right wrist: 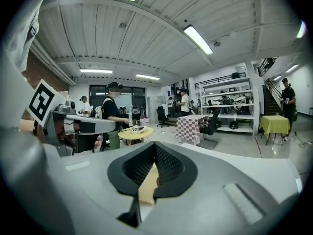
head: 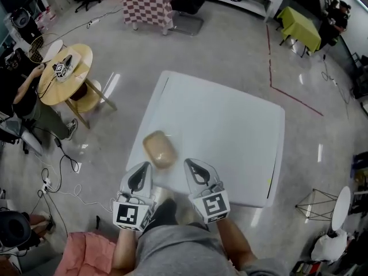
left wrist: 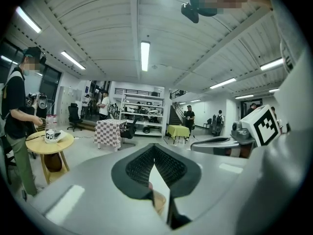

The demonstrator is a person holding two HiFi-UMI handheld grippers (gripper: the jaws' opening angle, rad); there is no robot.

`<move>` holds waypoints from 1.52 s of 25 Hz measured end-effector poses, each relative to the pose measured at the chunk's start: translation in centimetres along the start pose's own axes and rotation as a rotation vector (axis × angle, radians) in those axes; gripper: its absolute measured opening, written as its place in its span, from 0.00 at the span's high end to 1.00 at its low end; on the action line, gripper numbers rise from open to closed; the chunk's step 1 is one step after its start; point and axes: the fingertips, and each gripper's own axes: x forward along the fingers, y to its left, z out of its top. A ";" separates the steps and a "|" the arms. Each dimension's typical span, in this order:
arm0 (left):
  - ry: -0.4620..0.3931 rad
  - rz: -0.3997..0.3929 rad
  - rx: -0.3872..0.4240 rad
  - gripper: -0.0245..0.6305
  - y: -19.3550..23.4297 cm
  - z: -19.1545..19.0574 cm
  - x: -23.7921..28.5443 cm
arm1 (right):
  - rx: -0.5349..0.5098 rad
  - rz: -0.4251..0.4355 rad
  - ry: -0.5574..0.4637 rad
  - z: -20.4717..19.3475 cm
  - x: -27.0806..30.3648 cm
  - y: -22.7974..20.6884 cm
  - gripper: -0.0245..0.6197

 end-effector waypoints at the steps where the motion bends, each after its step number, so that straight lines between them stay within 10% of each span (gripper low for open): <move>1: 0.005 -0.005 -0.003 0.95 0.5 -0.1 0.5 | 0.002 -0.006 0.007 0.0 0.6 -0.2 0.96; 26: 0.134 -0.117 -0.104 0.95 8.3 -4.8 10.6 | 0.078 -0.128 0.178 -3.8 11.4 -6.0 0.96; 38: 0.200 -0.039 -0.115 0.95 7.2 -8.4 12.2 | 0.127 -0.025 0.234 -8.1 12.6 -8.0 0.96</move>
